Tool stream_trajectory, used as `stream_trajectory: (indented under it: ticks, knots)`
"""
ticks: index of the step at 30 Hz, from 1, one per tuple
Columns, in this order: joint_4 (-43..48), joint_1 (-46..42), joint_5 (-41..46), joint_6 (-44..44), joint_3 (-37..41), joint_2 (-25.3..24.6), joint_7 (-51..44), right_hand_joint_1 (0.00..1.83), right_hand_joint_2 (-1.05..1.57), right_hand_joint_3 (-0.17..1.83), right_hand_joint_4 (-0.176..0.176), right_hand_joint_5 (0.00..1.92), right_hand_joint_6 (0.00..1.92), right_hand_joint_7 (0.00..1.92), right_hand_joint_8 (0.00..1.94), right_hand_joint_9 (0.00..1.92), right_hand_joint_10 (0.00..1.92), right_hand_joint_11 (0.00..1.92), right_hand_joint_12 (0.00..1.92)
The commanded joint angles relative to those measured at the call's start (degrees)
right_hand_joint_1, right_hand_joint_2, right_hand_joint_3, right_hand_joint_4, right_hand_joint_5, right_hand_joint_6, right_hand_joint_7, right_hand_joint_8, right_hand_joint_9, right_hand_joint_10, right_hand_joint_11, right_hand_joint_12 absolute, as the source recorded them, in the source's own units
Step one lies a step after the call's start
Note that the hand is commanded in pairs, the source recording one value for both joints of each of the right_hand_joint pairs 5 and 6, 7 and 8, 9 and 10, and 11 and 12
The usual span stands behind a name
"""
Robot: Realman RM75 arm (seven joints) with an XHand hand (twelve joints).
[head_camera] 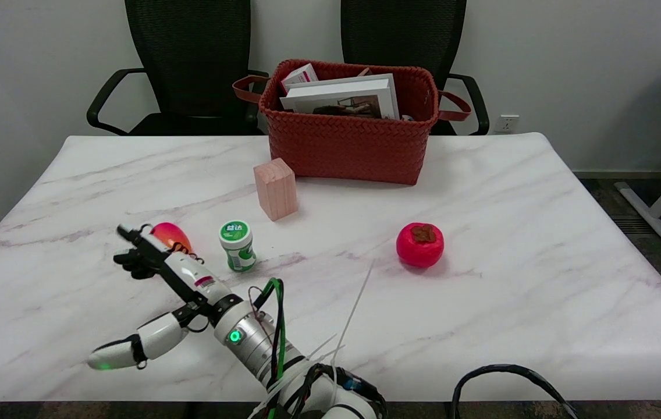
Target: Pick up the wooden rectangular block.
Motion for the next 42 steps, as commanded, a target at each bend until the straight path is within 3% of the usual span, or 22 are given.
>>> stream_trajectory:
  ticks: [1, 12, 20, 23, 27, 30, 42]
  knots:
    - [9.6, -3.6, 0.0, -3.7, 8.6, 1.7, -1.5, 1.02, 0.15, 0.18, 0.0, 0.0, 0.0, 0.47, 0.47, 0.48, 0.48, 0.43, 0.43]
    - [14.0, -3.1, 0.0, -2.5, 11.9, 2.5, -6.6, 0.98, 0.13, 0.09, 0.0, 0.0, 0.0, 0.48, 0.48, 0.49, 0.49, 0.38, 0.38]
    - [16.0, -2.9, 0.0, -2.1, 14.0, 2.7, -9.2, 0.98, 0.14, 0.04, 0.0, 0.0, 0.0, 0.46, 0.46, 0.48, 0.48, 0.19, 0.19]
    - [16.5, -2.9, 0.0, -2.1, 14.5, 2.8, -9.5, 0.98, 0.14, 0.04, 0.0, 0.0, 0.0, 0.36, 0.36, 0.31, 0.31, 0.0, 0.0]
    - [16.8, -2.9, 0.0, -2.1, 15.1, 2.8, -9.6, 0.98, 0.14, 0.03, 0.0, 0.0, 0.0, 0.19, 0.19, 0.01, 0.01, 0.0, 0.0]
    - [17.0, -2.9, 0.0, -2.1, 16.0, 2.8, -11.8, 0.98, 0.13, 0.03, 0.0, 0.0, 0.0, 0.01, 0.01, 0.0, 0.0, 0.0, 0.0]
    - [18.2, -2.9, 1.5, 0.5, 20.0, 4.0, -21.5, 0.98, 0.13, -0.04, 0.0, 0.0, 0.0, 0.0, 0.0, 0.0, 0.0, 0.0, 0.0]
